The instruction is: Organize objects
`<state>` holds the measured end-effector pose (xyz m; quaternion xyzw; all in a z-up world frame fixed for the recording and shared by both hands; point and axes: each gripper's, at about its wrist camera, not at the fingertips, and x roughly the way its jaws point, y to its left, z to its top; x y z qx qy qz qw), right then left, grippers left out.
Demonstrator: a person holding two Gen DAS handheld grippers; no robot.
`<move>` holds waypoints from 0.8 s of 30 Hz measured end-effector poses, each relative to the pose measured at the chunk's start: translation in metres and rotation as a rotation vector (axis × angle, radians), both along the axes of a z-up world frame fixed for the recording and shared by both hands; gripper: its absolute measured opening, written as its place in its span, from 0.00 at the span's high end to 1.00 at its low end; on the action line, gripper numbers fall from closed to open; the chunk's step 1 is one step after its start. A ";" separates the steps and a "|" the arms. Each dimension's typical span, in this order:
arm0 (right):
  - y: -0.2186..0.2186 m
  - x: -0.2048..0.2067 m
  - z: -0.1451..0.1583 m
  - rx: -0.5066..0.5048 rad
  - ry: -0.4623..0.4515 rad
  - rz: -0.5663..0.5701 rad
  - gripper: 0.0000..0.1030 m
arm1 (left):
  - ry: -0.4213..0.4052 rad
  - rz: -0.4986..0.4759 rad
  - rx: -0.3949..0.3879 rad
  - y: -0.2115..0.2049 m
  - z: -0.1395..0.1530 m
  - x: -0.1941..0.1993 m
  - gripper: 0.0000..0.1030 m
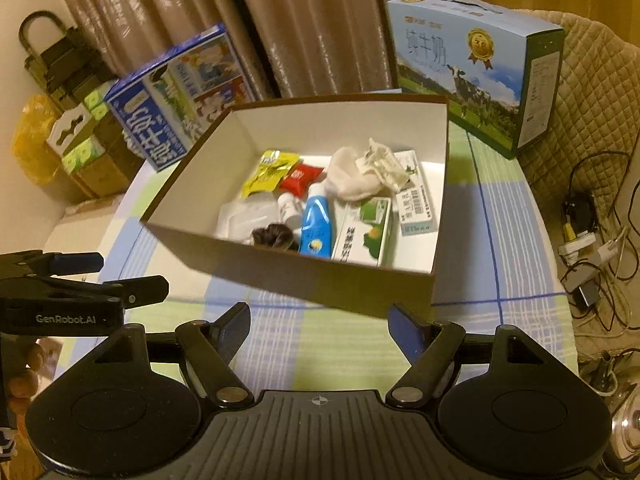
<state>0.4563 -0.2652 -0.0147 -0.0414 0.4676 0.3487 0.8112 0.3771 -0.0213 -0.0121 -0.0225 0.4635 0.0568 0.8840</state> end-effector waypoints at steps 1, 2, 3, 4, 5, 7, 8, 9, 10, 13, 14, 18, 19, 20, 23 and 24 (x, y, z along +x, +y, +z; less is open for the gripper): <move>-0.001 -0.004 0.000 0.000 0.001 0.006 0.29 | -0.002 0.009 -0.003 -0.001 0.001 -0.005 0.05; -0.002 -0.007 0.000 0.001 0.001 0.012 0.29 | -0.004 0.017 -0.005 -0.001 0.003 -0.010 0.05; -0.003 -0.011 0.000 -0.001 0.001 0.016 0.29 | -0.005 0.027 -0.005 -0.001 0.005 -0.015 0.05; -0.004 -0.014 0.001 -0.005 0.000 0.020 0.29 | -0.005 0.038 -0.006 -0.001 0.006 -0.020 0.05; -0.004 -0.018 0.001 -0.011 -0.002 0.026 0.29 | -0.006 0.048 -0.006 -0.001 0.008 -0.025 0.05; -0.004 -0.024 0.002 -0.015 0.000 0.034 0.29 | -0.006 0.064 -0.007 0.000 0.011 -0.034 0.05; -0.005 -0.027 0.003 -0.015 0.003 0.037 0.29 | -0.006 0.070 -0.006 0.001 0.012 -0.039 0.05; -0.006 -0.030 0.004 -0.014 0.006 0.037 0.29 | -0.005 0.074 -0.005 0.001 0.014 -0.043 0.05; -0.007 -0.034 0.006 -0.013 0.008 0.036 0.29 | -0.006 0.077 -0.005 0.002 0.015 -0.048 0.05; -0.008 -0.046 0.011 -0.007 0.006 0.032 0.29 | -0.010 0.079 -0.017 0.006 0.019 -0.063 0.05; -0.009 -0.051 0.013 -0.006 0.001 0.027 0.29 | -0.011 0.079 -0.021 0.007 0.019 -0.068 0.05; -0.010 -0.071 0.023 -0.002 -0.009 0.001 0.29 | -0.004 0.061 -0.047 0.013 0.021 -0.086 0.05; -0.010 -0.075 0.025 0.001 -0.010 -0.003 0.29 | -0.006 0.051 -0.050 0.014 0.021 -0.091 0.05; -0.009 -0.081 0.026 0.003 -0.011 -0.008 0.29 | -0.006 0.045 -0.049 0.015 0.021 -0.097 0.05; -0.010 -0.099 0.029 0.005 -0.006 -0.028 0.29 | -0.008 0.029 -0.050 0.017 0.022 -0.112 0.05; -0.011 -0.105 0.030 0.005 -0.005 -0.035 0.29 | -0.011 0.024 -0.053 0.018 0.023 -0.116 0.05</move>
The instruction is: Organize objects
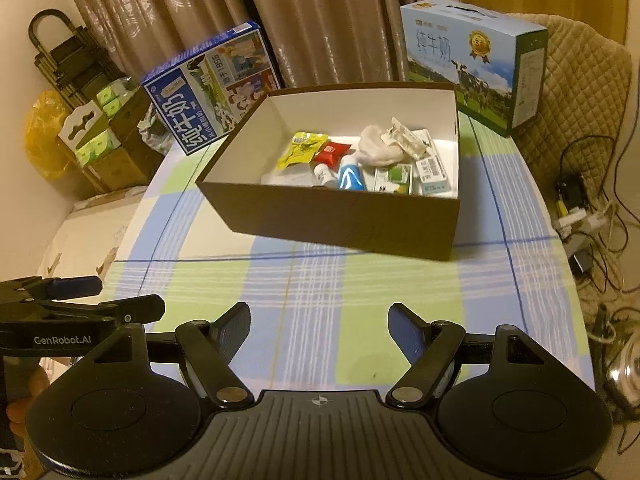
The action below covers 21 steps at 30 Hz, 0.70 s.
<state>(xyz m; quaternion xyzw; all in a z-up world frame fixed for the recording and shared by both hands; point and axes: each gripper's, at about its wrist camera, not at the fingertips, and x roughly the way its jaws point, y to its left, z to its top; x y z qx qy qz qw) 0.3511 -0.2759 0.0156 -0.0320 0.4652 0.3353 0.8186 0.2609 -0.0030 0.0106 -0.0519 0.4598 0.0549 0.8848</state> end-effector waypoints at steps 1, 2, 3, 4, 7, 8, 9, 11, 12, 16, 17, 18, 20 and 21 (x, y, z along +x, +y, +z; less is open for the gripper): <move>0.000 -0.005 0.001 -0.001 0.001 -0.006 0.29 | -0.002 -0.005 -0.003 0.001 0.001 -0.005 0.05; 0.000 -0.011 0.002 -0.002 0.001 -0.011 0.29 | -0.004 -0.009 -0.007 0.002 0.001 -0.009 0.05; -0.001 -0.016 0.003 -0.005 0.000 -0.018 0.29 | -0.004 -0.014 -0.009 0.003 0.001 -0.014 0.05; -0.001 -0.021 0.003 -0.009 -0.002 -0.026 0.29 | -0.006 -0.019 -0.011 0.004 0.001 -0.018 0.05; -0.004 -0.035 0.003 -0.014 -0.004 -0.050 0.29 | -0.009 -0.032 -0.013 0.007 0.003 -0.031 0.05; -0.005 -0.040 0.003 -0.016 -0.004 -0.057 0.29 | -0.010 -0.034 -0.014 0.008 0.003 -0.035 0.05; -0.005 -0.045 0.003 -0.018 -0.005 -0.064 0.29 | -0.013 -0.036 -0.015 0.009 0.004 -0.039 0.05; -0.006 -0.054 0.003 -0.021 -0.004 -0.074 0.29 | -0.018 -0.043 -0.018 0.012 0.005 -0.048 0.05; -0.006 -0.059 0.003 -0.022 -0.005 -0.077 0.29 | -0.020 -0.046 -0.018 0.013 0.006 -0.052 0.05; -0.006 -0.077 0.002 -0.019 -0.004 -0.091 0.29 | -0.033 -0.057 -0.021 0.018 0.009 -0.069 0.05; -0.005 -0.082 0.003 -0.018 -0.004 -0.093 0.29 | -0.035 -0.057 -0.020 0.019 0.009 -0.073 0.05; -0.004 -0.086 0.003 -0.018 -0.004 -0.095 0.29 | -0.036 -0.057 -0.021 0.021 0.010 -0.077 0.05; -0.003 -0.094 0.002 -0.018 -0.002 -0.098 0.29 | -0.034 -0.059 -0.026 0.023 0.008 -0.084 0.05; -0.002 -0.097 0.001 -0.019 -0.001 -0.098 0.29 | -0.033 -0.060 -0.029 0.024 0.008 -0.088 0.05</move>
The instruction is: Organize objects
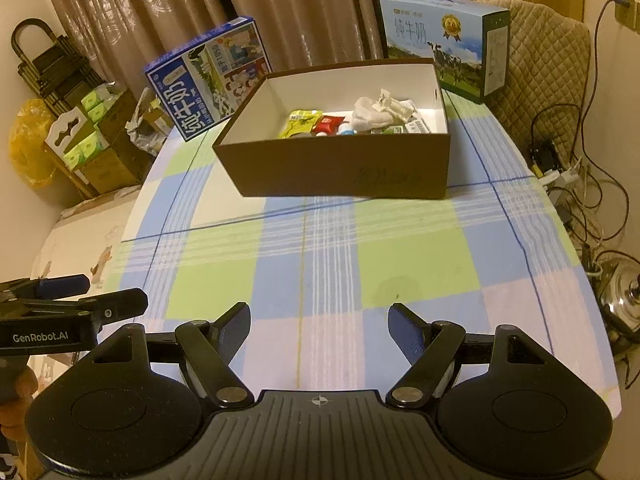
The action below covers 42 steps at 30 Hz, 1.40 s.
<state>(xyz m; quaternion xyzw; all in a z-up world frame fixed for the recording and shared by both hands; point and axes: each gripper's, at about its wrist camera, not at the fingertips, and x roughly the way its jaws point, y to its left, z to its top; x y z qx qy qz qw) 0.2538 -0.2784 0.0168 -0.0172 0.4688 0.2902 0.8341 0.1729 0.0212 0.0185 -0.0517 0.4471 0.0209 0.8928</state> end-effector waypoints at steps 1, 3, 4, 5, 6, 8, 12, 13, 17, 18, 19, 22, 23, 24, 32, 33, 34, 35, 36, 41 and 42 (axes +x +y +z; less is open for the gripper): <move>0.000 -0.003 -0.001 0.000 0.001 0.000 0.29 | 0.002 -0.001 -0.002 0.001 -0.001 -0.004 0.05; 0.000 -0.010 -0.001 -0.002 0.002 -0.001 0.29 | 0.004 -0.003 -0.002 0.002 -0.002 -0.009 0.05; 0.001 -0.013 -0.001 -0.002 0.002 -0.002 0.29 | 0.004 -0.005 -0.003 0.003 -0.002 -0.011 0.05; 0.001 -0.015 -0.001 -0.002 0.002 -0.004 0.29 | 0.003 -0.007 -0.004 0.003 -0.002 -0.014 0.05; 0.001 -0.017 -0.001 -0.002 0.001 -0.004 0.29 | 0.002 -0.008 -0.006 0.004 -0.002 -0.016 0.05; 0.002 -0.020 -0.001 -0.003 -0.001 -0.006 0.29 | 0.000 -0.009 -0.006 0.006 -0.002 -0.020 0.05; 0.003 -0.026 -0.001 -0.010 -0.006 -0.011 0.29 | -0.009 -0.014 -0.006 0.007 0.000 -0.023 0.05; 0.003 -0.027 -0.001 -0.011 -0.006 -0.012 0.29 | -0.011 -0.016 -0.005 0.008 0.000 -0.023 0.05; 0.004 -0.028 -0.002 -0.012 -0.007 -0.010 0.29 | -0.012 -0.020 -0.007 0.008 0.000 -0.024 0.05; 0.004 -0.028 -0.002 -0.013 -0.008 -0.010 0.29 | -0.011 -0.021 -0.008 0.008 0.000 -0.024 0.05; 0.005 -0.028 -0.002 -0.014 -0.009 -0.008 0.29 | -0.010 -0.021 -0.008 0.009 -0.001 -0.024 0.05; 0.008 -0.028 -0.001 -0.017 -0.011 -0.007 0.29 | -0.011 -0.020 -0.008 0.009 -0.001 -0.024 0.05; 0.008 -0.029 -0.001 -0.017 -0.011 -0.006 0.29 | -0.010 -0.020 -0.007 0.008 -0.001 -0.024 0.05; 0.008 -0.029 -0.001 -0.018 -0.010 -0.005 0.29 | -0.010 -0.020 -0.007 0.008 -0.001 -0.024 0.05; 0.013 -0.025 -0.003 -0.024 -0.005 0.007 0.29 | -0.001 -0.013 -0.007 0.012 -0.004 -0.023 0.05; 0.013 -0.024 -0.003 -0.024 -0.004 0.008 0.29 | 0.000 -0.012 -0.006 0.012 -0.004 -0.023 0.05; 0.014 -0.024 -0.004 -0.025 -0.003 0.009 0.29 | 0.001 -0.011 -0.005 0.012 -0.004 -0.022 0.05; 0.014 -0.024 -0.004 -0.026 -0.003 0.010 0.29 | 0.002 -0.010 -0.006 0.012 -0.004 -0.022 0.05; 0.014 -0.024 -0.004 -0.026 -0.002 0.012 0.29 | 0.002 -0.009 -0.005 0.012 -0.004 -0.022 0.05; 0.013 -0.023 -0.004 -0.028 0.000 0.012 0.29 | 0.002 -0.009 -0.004 0.011 -0.004 -0.021 0.05; 0.012 -0.023 -0.004 -0.028 0.000 0.012 0.29 | 0.002 -0.010 -0.004 0.011 -0.003 -0.021 0.05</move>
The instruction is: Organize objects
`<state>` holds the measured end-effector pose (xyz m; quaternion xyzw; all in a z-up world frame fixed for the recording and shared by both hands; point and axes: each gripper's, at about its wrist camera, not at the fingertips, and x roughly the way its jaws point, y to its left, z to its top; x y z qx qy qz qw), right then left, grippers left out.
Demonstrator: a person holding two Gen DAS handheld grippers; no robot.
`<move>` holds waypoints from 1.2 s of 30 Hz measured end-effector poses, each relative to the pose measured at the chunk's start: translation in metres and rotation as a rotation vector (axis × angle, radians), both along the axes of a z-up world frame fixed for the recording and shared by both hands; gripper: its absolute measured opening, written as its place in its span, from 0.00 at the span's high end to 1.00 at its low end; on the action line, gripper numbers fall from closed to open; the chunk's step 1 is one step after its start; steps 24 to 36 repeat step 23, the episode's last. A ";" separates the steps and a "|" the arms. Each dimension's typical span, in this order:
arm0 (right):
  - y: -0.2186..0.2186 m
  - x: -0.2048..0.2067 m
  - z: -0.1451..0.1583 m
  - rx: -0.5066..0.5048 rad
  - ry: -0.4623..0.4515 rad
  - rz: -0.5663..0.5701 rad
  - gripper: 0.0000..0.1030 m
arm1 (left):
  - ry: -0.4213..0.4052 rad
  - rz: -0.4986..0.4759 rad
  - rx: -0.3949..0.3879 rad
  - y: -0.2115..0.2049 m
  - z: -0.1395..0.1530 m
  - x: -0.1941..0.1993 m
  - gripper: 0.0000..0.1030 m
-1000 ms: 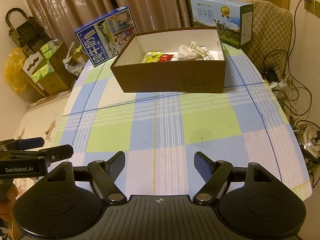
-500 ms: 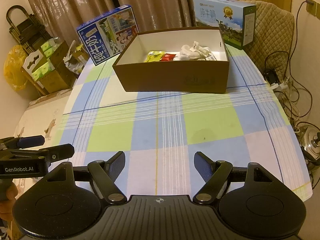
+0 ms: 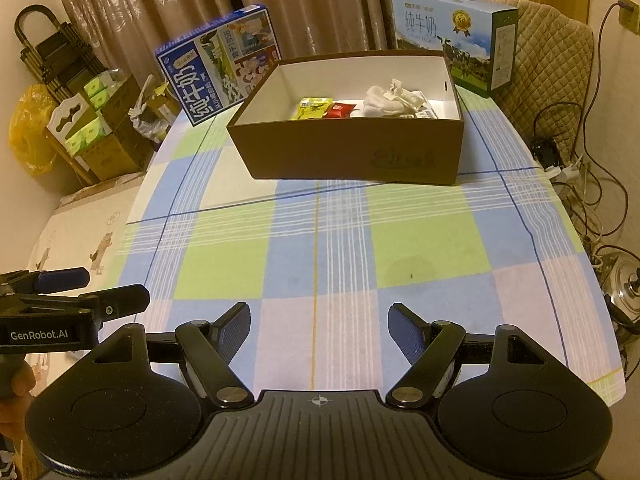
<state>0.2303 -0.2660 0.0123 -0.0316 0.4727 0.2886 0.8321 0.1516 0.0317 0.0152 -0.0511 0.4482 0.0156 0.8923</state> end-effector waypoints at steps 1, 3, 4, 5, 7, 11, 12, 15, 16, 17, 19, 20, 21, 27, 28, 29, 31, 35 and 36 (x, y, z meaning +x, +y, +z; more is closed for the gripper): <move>0.000 0.000 0.000 0.000 0.000 0.000 0.29 | 0.000 -0.001 0.000 -0.001 0.000 0.000 0.05; 0.000 0.000 0.000 0.000 0.000 -0.002 0.29 | -0.001 -0.004 0.001 -0.003 0.000 0.000 0.05; -0.001 0.000 0.000 0.000 0.000 -0.002 0.29 | -0.001 -0.005 0.001 -0.003 0.000 0.000 0.05; -0.001 0.000 0.000 0.000 0.000 -0.002 0.29 | -0.002 -0.006 0.001 -0.004 0.000 0.002 0.05; -0.002 0.000 0.000 0.001 0.001 -0.005 0.29 | -0.002 -0.009 0.002 -0.006 0.000 0.003 0.05; -0.007 0.001 0.000 0.001 0.001 -0.011 0.29 | -0.003 -0.015 0.003 -0.009 -0.001 0.004 0.05; -0.008 0.001 0.000 0.001 0.001 -0.012 0.29 | -0.002 -0.016 0.003 -0.010 -0.001 0.005 0.05; -0.010 0.003 0.000 0.002 0.002 -0.016 0.29 | -0.004 -0.021 0.004 -0.013 -0.001 0.007 0.05; -0.010 0.003 0.000 0.002 0.003 -0.017 0.29 | -0.004 -0.022 0.005 -0.013 -0.001 0.008 0.05; -0.011 0.003 0.000 0.002 0.003 -0.018 0.29 | -0.005 -0.022 0.005 -0.014 -0.001 0.008 0.05; -0.011 0.004 0.000 0.002 0.003 -0.017 0.29 | -0.007 -0.024 0.007 -0.015 -0.001 0.009 0.05; -0.011 0.004 0.000 0.001 0.004 -0.018 0.29 | -0.007 -0.026 0.009 -0.015 -0.001 0.010 0.05; -0.012 0.005 0.000 0.001 0.005 -0.018 0.29 | -0.006 -0.026 0.010 -0.015 -0.002 0.011 0.05; -0.013 0.007 0.000 0.001 0.006 -0.020 0.29 | -0.001 -0.026 0.011 -0.016 -0.003 0.013 0.05; -0.013 0.007 0.000 0.001 0.006 -0.020 0.29 | -0.001 -0.026 0.011 -0.016 -0.003 0.013 0.05; -0.013 0.007 0.000 0.001 0.006 -0.020 0.29 | -0.001 -0.026 0.011 -0.016 -0.003 0.013 0.05; -0.013 0.007 0.000 0.001 0.006 -0.020 0.29 | -0.001 -0.026 0.011 -0.016 -0.003 0.013 0.05; -0.013 0.007 0.000 0.001 0.006 -0.020 0.29 | -0.001 -0.026 0.011 -0.016 -0.003 0.013 0.05; -0.013 0.007 0.000 0.001 0.006 -0.020 0.29 | -0.001 -0.026 0.011 -0.016 -0.003 0.013 0.05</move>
